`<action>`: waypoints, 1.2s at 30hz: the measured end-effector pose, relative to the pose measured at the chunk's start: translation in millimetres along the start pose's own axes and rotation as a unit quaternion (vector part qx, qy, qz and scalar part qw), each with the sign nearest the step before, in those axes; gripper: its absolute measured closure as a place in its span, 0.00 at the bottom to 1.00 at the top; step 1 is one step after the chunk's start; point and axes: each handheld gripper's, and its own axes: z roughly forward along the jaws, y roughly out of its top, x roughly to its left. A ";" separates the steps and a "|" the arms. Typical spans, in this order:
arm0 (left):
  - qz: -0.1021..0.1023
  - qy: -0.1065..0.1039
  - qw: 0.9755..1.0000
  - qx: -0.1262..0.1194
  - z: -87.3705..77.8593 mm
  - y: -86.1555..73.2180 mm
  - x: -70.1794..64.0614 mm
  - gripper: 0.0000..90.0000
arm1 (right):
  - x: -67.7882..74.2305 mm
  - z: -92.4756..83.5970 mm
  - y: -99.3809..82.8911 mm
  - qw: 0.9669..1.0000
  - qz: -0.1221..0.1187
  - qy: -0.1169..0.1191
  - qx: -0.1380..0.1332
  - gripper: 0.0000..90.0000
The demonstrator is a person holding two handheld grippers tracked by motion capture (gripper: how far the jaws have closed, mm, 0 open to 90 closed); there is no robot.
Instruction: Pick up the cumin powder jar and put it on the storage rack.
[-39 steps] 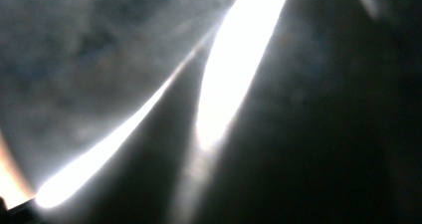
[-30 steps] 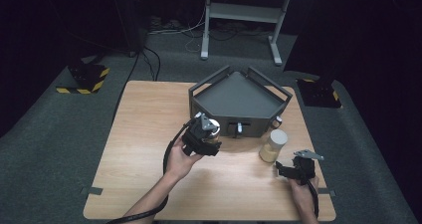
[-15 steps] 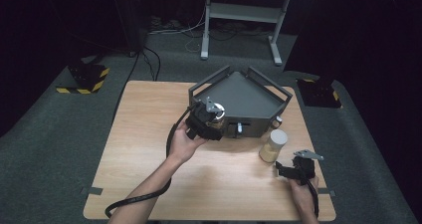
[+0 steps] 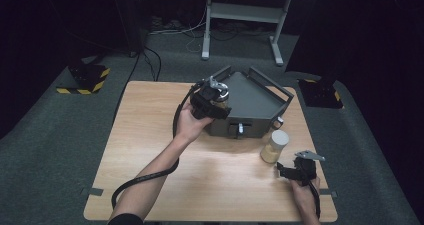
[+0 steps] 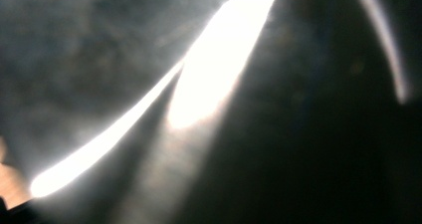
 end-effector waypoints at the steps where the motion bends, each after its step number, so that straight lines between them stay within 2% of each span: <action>1: -0.001 0.002 1.000 -0.001 2.9 4.7 2.1 0.34 | 0.0 0.0 0.0 1.000 0.000 0.000 0.000 0.11; 8: -0.015 0.010 1.000 -0.002 18.8 13.5 6.6 0.34 | 0.0 0.0 0.1 1.000 0.001 0.000 0.000 0.11; 9: 0.002 0.012 1.000 0.013 19.9 19.1 9.3 0.34 | -0.1 0.0 0.1 1.000 0.001 0.001 0.000 0.11; 10: -0.016 0.013 1.000 0.003 24.6 16.6 7.4 0.34 | -0.2 0.0 0.0 1.000 0.000 0.000 0.000 0.11; 11: -0.010 0.018 1.000 0.004 27.6 17.6 8.1 0.34 | 0.0 -0.1 0.3 1.000 0.002 0.000 0.001 0.11; 13: -0.016 0.018 1.000 0.005 32.9 19.0 8.7 0.34 | -0.1 -0.1 0.3 1.000 0.001 0.001 0.001 0.11; 14: -0.162 0.025 0.981 -0.104 56.2 -5.8 -16.9 0.34 | -0.1 -0.1 0.1 1.000 0.000 0.000 0.000 0.11; 17: -0.158 0.028 0.982 -0.101 60.5 -2.9 -16.3 0.34 | -0.1 -0.1 0.1 1.000 0.000 0.001 0.000 0.11; 22: -0.169 0.040 0.980 -0.096 76.4 3.2 -16.1 0.34 | -0.2 0.0 -0.1 1.000 0.000 0.001 0.000 0.11; 25: -0.170 0.045 0.980 -0.091 82.3 4.8 -15.5 0.34 | -0.2 0.0 -0.2 1.000 0.000 0.001 0.000 0.11; 31: -0.185 0.059 0.978 -0.075 103.4 6.1 -11.0 0.34 | -0.2 0.0 -0.2 1.000 0.000 0.001 0.000 0.11; 35: -0.189 0.064 0.977 -0.070 110.9 6.2 -9.6 0.34 | -0.5 0.0 -0.1 1.000 0.000 0.002 0.000 0.11; 36: -0.195 0.066 0.976 -0.072 115.3 5.2 -8.8 0.34 | -0.6 0.0 -0.1 1.000 0.000 0.002 0.000 0.11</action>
